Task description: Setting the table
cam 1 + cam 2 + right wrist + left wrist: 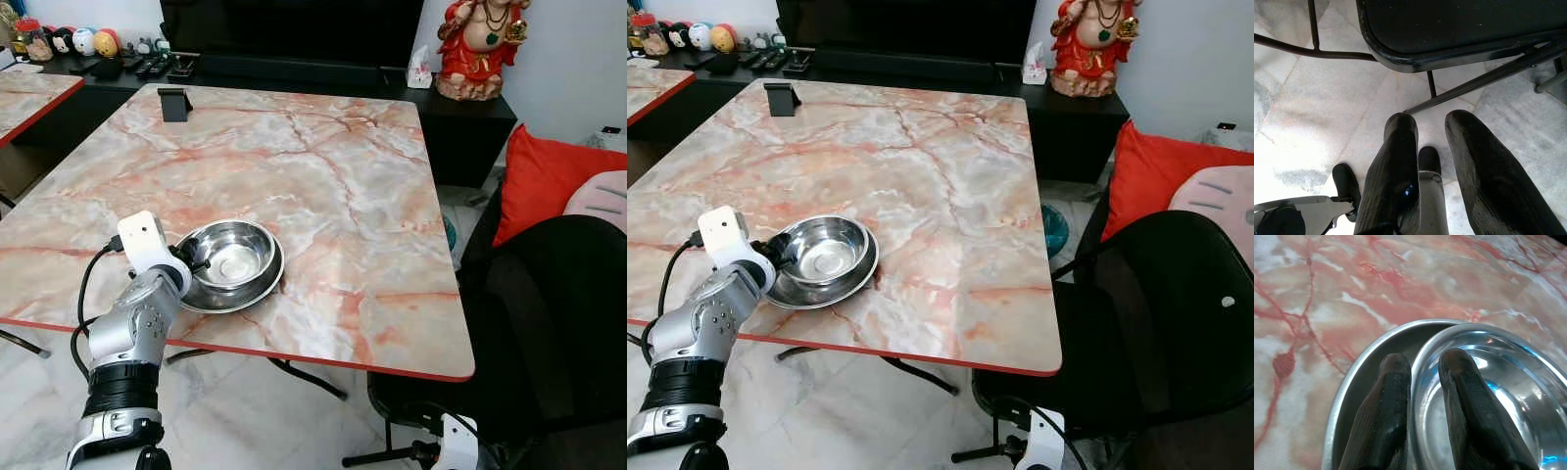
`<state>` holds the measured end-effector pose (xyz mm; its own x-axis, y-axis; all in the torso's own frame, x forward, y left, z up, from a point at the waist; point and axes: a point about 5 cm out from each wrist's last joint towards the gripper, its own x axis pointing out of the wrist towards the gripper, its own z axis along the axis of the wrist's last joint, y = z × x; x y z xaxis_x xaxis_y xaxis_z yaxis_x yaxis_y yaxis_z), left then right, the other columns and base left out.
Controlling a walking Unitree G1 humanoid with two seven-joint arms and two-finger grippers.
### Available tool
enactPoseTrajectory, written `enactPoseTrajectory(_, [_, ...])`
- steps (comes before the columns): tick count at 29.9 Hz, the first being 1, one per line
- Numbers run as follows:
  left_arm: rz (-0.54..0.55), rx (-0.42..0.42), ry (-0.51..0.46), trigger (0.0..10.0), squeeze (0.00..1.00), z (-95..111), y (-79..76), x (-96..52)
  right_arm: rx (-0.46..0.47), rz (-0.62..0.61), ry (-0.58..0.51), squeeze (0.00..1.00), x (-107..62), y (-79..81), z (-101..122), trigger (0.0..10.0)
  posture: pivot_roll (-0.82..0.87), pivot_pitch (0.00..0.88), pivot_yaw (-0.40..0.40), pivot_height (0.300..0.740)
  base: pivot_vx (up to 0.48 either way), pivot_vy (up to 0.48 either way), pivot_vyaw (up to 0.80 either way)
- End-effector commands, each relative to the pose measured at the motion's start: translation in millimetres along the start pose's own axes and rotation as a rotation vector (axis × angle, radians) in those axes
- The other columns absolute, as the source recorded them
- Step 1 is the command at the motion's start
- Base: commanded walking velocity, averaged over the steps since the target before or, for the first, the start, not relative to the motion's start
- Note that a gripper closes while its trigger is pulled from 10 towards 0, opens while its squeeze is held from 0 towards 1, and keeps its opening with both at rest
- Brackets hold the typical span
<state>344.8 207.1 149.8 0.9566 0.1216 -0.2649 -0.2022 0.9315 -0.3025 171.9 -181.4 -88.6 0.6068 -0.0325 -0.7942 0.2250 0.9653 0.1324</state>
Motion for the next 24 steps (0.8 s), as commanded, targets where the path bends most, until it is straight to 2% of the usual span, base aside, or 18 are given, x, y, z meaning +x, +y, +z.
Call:
enactPoseTrajectory(1, [-0.01, 0.041, -0.035, 10.0, 0.0, 8, -5.5, -0.8, -0.003, -0.009, 0.011, 0.0, -0.5, -2.3, -2, 10.0, 0.08, 0.0, -0.048, 0.74, 0.0, 0.0, 0.0])
enactPoseTrajectory(2, [-0.014, 0.105, -0.081, 10.0, 0.0, 14, -7.7, -2.2, 0.0, -0.011, 0.01, 0.0, -0.5, -2.4, -2, 10.0, 0.08, 0.0, -0.048, 0.74, 0.0, 0.0, 0.0])
enactPoseTrajectory(6, [-0.081, 0.197, -0.199, 10.0, 0.0, 31, -19.1, -7.6, 0.003, -0.015, 0.01, 0.0, -0.6, -2.6, -2, 10.0, 0.08, 0.0, -0.048, 0.74, 0.0, 0.0, 0.0])
enactPoseTrajectory(8, [-0.152, 0.304, -0.291, 10.0, 0.0, 40, -30.7, -13.5, 0.003, -0.016, 0.01, 0.0, -0.6, -2.7, -2, 10.0, 0.08, 0.0, -0.048, 0.74, 0.0, 0.0, 0.0])
enactPoseTrajectory(9, [-0.169, 0.331, -0.31, 10.0, 0.0, 41, -33.5, -15.2, 0.004, -0.017, 0.01, 0.0, -0.6, -2.7, -2, 10.0, 0.08, 0.0, -0.048, 0.74, 0.0, 0.0, 0.0])
enactPoseTrajectory(10, [-0.212, 0.411, -0.373, 10.0, 0.0, 41, -39.5, -20.2, 0.005, -0.019, 0.009, 0.0, -0.7, -2.8, -2, 10.0, 0.08, 0.0, -0.048, 0.74, 0.0, 0.0, 0.0])
enactPoseTrajectory(11, [-0.224, 0.446, -0.389, 10.0, 0.0, 39, -41.0, -21.6, 0.006, -0.02, 0.009, 0.0, -0.7, -2.8, -2, 10.0, 0.08, 0.0, -0.046, 0.74, 0.0, 0.0, 0.0])
enactPoseTrajectory(13, [-0.254, 0.469, -0.398, 10.0, 0.0, 33, -43.2, -23.5, 0.011, -0.024, 0.007, 0.0, -0.7, -2.9, -2, 10.0, 0.08, 0.0, -0.046, 0.74, 0.0, 0.0, 0.0])
enactPoseTrajectory(14, [-0.292, 0.483, -0.419, 10.0, 0.0, 20, -43.9, -27.4, 0.015, -0.035, 0.0, 0.0, -0.8, -3.2, -2, 10.0, 0.08, 0.0, -0.043, 0.74, 0.0, 0.0, 0.0])
enactPoseTrajectory(16, [-0.313, 0.501, -0.43, 10.0, 0.0, 9, -43.8, -30.3, 0.019, -0.042, -0.006, 0.0, -0.9, -3.6, -2, 10.0, 0.07, 0.0, -0.043, 0.74, 0.0, 0.0, 0.0])
enactPoseTrajectory(19, [-0.292, 0.512, -0.438, 10.0, 0.0, -9, -39.8, -34.0, 0.03, -0.052, -0.011, 0.0, -1.1, -3.9, -2, 10.0, 0.07, 0.0, -0.043, 0.74, 0.0, 0.0, 0.0])
enactPoseTrajectory(22, [-0.27, 0.467, -0.48, 10.0, 0.0, -13, -37.7, -36.2, 0.031, -0.056, -0.01, 0.0, -1.3, -4.4, -3, 10.0, 0.07, 0.0, -0.045, 0.74, 0.0, 0.0, 0.0])
enactPoseTrajectory(24, [-0.281, 0.478, -0.505, 10.0, 0.0, -12, -39.9, -38.1, 0.03, -0.059, -0.01, 0.0, -1.5, -4.7, -3, 10.0, 0.07, 0.0, -0.045, 0.74, 0.0, 0.259, 0.0])
